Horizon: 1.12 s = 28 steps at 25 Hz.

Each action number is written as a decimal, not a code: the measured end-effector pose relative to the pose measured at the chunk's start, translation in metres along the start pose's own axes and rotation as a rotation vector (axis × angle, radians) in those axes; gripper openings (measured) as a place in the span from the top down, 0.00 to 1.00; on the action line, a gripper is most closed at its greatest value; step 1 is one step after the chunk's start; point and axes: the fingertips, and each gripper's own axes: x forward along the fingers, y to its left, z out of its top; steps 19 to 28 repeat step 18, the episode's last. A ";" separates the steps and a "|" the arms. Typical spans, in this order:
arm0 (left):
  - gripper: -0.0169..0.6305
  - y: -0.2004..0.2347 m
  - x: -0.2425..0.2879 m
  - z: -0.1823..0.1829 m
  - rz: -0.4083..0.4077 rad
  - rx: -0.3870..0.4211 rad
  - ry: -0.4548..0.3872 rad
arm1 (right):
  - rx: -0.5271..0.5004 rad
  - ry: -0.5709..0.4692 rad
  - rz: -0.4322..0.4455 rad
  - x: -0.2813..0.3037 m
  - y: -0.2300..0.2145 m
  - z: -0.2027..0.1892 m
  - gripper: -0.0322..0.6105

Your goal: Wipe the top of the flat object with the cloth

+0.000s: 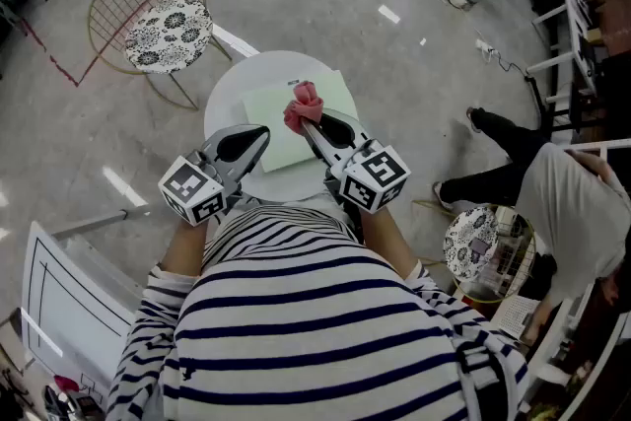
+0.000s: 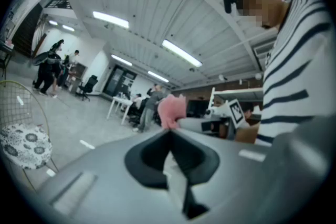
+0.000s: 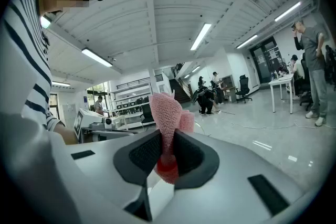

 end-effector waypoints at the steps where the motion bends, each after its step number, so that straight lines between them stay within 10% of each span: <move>1: 0.96 -0.001 0.001 0.000 -0.001 0.000 0.000 | 0.000 0.001 -0.002 -0.001 0.000 0.000 0.86; 28: 0.96 -0.001 0.008 -0.006 0.004 -0.022 0.009 | -0.006 0.026 0.001 -0.003 -0.009 -0.006 0.86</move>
